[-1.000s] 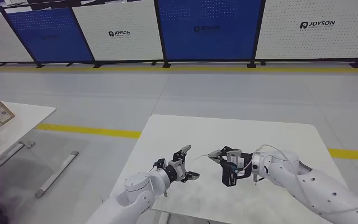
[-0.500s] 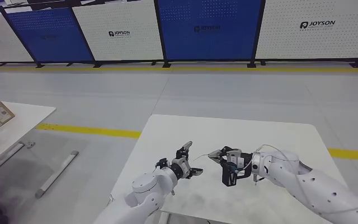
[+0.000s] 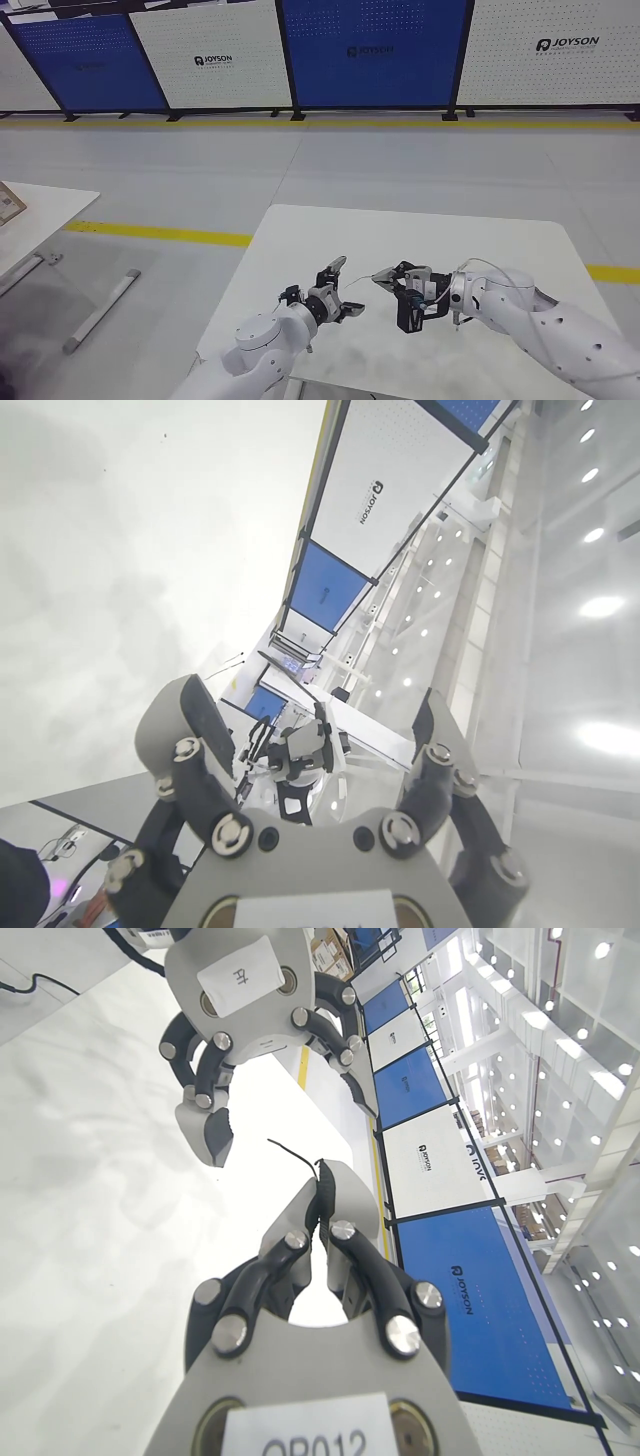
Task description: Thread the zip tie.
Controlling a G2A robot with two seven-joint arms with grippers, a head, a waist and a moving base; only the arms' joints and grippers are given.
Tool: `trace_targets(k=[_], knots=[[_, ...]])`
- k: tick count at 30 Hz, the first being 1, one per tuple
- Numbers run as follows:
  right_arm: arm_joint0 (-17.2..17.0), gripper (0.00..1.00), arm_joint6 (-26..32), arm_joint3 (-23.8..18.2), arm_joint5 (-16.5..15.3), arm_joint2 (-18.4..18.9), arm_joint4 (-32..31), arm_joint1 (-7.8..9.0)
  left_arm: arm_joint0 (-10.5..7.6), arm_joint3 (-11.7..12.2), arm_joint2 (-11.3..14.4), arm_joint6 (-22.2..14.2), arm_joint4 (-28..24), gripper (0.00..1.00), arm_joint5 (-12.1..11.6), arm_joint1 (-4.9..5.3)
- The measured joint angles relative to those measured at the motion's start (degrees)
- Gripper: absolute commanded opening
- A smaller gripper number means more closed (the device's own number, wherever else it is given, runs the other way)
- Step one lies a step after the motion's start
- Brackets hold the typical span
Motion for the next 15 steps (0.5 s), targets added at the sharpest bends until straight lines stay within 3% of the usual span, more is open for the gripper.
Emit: trace_targets(k=[5,11,15], knots=[[0.0,0.0,0.0,0.0,0.0,0.0,0.0,0.0,-0.41,0.0,-0.1,0.5,-1.5,0.38,1.0,-0.4],[0.0,0.0,0.0,0.0,0.0,0.0,0.0,0.0,-1.48,0.6,0.2,1.1,-2.6,0.39,1.5,-0.97],[0.0,0.0,0.0,0.0,0.0,0.0,0.0,0.0,-1.85,0.9,0.5,1.3,-2.6,0.3,1.7,-1.27]])
